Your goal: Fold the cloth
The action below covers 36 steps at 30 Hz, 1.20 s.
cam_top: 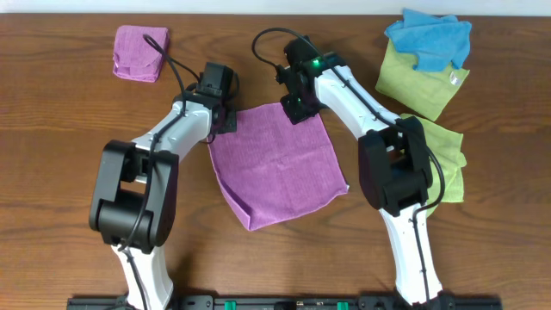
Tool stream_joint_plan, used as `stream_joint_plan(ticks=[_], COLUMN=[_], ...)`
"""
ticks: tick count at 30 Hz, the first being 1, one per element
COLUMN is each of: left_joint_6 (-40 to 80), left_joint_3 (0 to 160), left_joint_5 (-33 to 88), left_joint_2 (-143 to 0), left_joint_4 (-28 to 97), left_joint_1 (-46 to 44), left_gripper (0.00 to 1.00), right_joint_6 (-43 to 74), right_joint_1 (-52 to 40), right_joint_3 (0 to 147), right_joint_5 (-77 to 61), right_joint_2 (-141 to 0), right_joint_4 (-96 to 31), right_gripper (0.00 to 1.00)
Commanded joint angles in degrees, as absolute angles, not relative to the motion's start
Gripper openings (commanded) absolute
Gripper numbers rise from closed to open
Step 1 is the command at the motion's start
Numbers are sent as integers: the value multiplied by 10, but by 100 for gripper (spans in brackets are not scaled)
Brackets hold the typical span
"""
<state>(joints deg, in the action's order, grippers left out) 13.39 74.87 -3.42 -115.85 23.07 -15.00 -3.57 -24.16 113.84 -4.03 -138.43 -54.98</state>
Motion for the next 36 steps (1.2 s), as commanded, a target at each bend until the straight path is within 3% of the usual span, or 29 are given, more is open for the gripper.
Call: stream_joint_plan(ticks=[1, 24, 36], left_joint_6=[116, 62, 46], left_joint_3=[760, 797, 797], left_joint_5=[-30, 79, 86], left_joint_2=[-1188, -1216, -1216], left_joint_4=[224, 189, 211], left_joint_1=[-139, -60, -60], left_gripper=[5, 6, 6], right_joint_6=[-13, 132, 145], right_joint_1=[-249, -324, -298], right_joint_3=[1134, 1135, 1135], right_joint_5=[-32, -23, 45], right_joint_2=[-1391, -1391, -1391], right_joint_4=[-563, -589, -576], right_gripper=[1, 1, 1])
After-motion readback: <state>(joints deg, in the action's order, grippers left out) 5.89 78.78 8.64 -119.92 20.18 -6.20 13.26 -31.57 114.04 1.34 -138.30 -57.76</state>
